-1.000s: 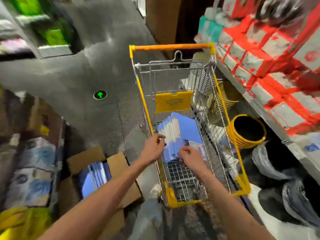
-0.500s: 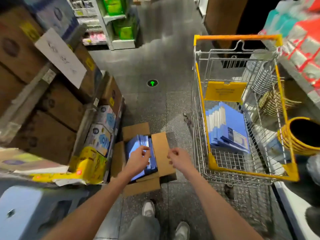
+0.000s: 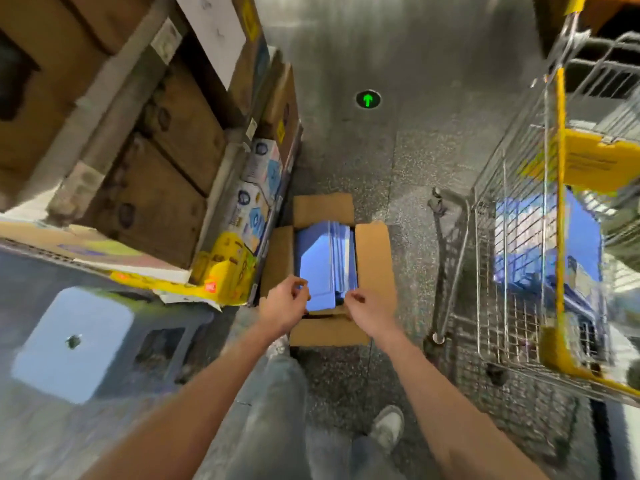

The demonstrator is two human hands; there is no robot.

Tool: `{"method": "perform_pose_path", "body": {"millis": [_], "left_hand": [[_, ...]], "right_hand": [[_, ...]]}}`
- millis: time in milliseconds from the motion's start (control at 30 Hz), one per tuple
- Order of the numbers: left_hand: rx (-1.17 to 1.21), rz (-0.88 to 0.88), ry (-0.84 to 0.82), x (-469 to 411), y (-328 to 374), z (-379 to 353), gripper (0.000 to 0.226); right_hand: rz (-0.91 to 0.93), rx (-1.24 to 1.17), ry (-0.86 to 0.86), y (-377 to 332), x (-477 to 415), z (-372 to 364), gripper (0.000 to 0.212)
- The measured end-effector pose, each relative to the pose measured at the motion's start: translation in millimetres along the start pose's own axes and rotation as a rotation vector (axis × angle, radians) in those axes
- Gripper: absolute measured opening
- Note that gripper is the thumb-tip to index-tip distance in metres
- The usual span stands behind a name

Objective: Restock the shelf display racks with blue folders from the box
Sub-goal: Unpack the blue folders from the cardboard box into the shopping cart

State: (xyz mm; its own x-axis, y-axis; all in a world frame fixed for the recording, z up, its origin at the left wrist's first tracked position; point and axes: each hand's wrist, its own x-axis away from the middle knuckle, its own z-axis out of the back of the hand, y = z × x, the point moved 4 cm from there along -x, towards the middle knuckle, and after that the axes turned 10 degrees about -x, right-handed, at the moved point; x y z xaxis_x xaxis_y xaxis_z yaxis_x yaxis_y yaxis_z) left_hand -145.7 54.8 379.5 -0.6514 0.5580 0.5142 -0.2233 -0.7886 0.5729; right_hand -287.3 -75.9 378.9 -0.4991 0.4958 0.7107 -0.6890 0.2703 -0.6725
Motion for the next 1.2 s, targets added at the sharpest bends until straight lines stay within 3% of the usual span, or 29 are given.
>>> {"method": "perform_pose_path", "body": {"millis": [100,200,267,433,533,667,833,1200], "left_hand": [[0.067,0.045,-0.049,-44.9,-22.1,17.3,0.017],[0.143,0.084,-0.086,-96.3,-43.2,31.6,0.021],[0.183,0.118,-0.107,-133.0,-58.0,37.3,0.020],[0.159,0.146,-0.207,-181.2,-81.5,24.1,0.016],[0.156,0.174,-0.242,-204.5,-101.7,0.0,0.013],[0.150,0.231,-0.264,-241.4,-125.9,-43.7,0.010],[0.149,0.296,-0.275,-282.4,-173.5,-105.9,0.026],[0.111,0.363,-0.270,-351.3,-239.4,-208.8,0.027]], "right_hand": [[-0.076,-0.002,0.028,-14.4,-30.1,-33.7,0.011],[-0.112,0.067,0.037,-29.2,-68.2,-57.1,0.022],[-0.140,0.093,0.045,-33.1,-103.1,-68.5,0.014],[-0.204,0.018,0.131,-15.9,-157.6,-81.6,0.025],[-0.252,-0.003,0.171,6.8,-185.0,-86.3,0.024],[-0.296,-0.009,0.158,64.3,-245.4,-92.3,0.056],[-0.302,0.062,0.150,109.6,-311.9,-103.5,0.040],[-0.192,0.126,0.188,200.3,-420.7,-130.6,0.068]]}}
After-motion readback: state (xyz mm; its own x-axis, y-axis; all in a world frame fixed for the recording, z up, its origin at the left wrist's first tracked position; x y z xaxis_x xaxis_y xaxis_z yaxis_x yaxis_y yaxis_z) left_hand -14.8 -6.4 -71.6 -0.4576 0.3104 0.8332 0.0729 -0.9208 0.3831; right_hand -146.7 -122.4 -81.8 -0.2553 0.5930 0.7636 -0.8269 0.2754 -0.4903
